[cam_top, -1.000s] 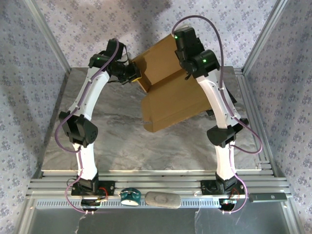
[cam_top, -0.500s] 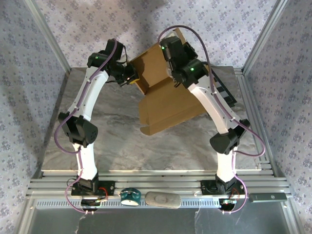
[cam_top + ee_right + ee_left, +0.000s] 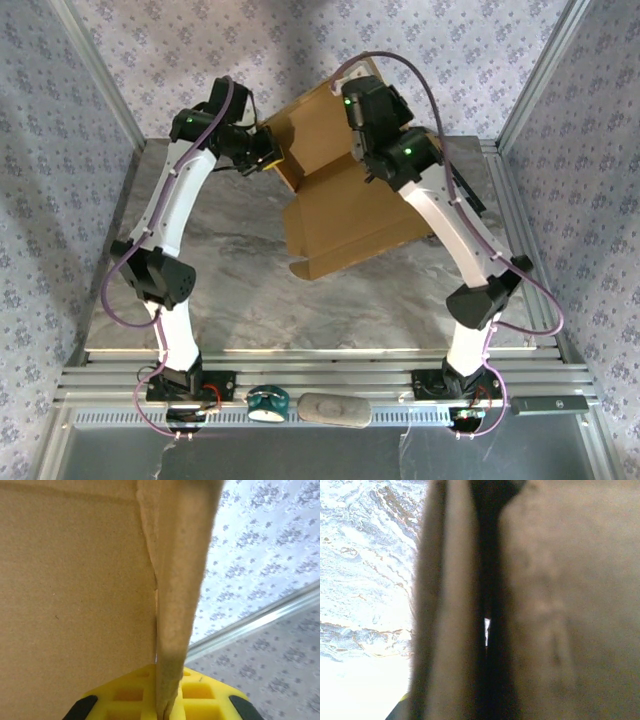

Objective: Fold the paper box

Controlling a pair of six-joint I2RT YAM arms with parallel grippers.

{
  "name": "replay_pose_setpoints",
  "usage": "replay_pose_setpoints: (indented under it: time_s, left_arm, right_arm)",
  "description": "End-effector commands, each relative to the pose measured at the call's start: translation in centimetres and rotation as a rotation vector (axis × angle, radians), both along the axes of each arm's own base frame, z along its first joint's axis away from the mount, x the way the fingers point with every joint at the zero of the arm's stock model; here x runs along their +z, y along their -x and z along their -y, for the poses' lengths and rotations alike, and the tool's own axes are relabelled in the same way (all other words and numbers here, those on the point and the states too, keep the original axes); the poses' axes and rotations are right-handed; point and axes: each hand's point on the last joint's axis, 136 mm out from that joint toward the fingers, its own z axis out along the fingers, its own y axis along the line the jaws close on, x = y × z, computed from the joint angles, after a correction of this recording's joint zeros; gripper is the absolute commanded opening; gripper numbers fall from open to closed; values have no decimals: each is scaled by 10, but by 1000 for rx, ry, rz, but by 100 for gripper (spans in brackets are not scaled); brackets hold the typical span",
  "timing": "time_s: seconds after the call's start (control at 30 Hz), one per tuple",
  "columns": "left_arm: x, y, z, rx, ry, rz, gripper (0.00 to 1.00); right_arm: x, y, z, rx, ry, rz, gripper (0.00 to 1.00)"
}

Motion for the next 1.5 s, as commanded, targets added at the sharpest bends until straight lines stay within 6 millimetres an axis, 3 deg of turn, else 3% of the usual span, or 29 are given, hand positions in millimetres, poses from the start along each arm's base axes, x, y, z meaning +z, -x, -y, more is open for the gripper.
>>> replay_pose_setpoints:
  time_s: [0.0, 0.17, 0.7, 0.97, 1.1, 1.27, 1.47]
  left_arm:
    - [37, 13, 10, -13, 87, 65, 0]
    - [38, 14, 11, -14, 93, 74, 0]
    - [36, 16, 11, -20, 91, 69, 0]
    - [31, 15, 9, -9, 73, 63, 0]
    - [33, 14, 10, -11, 76, 67, 0]
    - [34, 15, 13, -18, 79, 69, 0]
    - [33, 18, 13, -26, 72, 65, 0]
  right_arm:
    - [-14, 13, -23, 221, -125, -100, 13]
    - [-15, 13, -19, 275, -234, -124, 25]
    - [23, -3, 10, 199, -264, -26, 39]
    - [43, 0, 17, 208, -295, 22, 41]
    - [43, -1, 15, 223, -293, 22, 44]
    - [35, -13, 8, 235, -276, 2, 46]
    - [45, -27, 7, 206, -245, 46, 41]
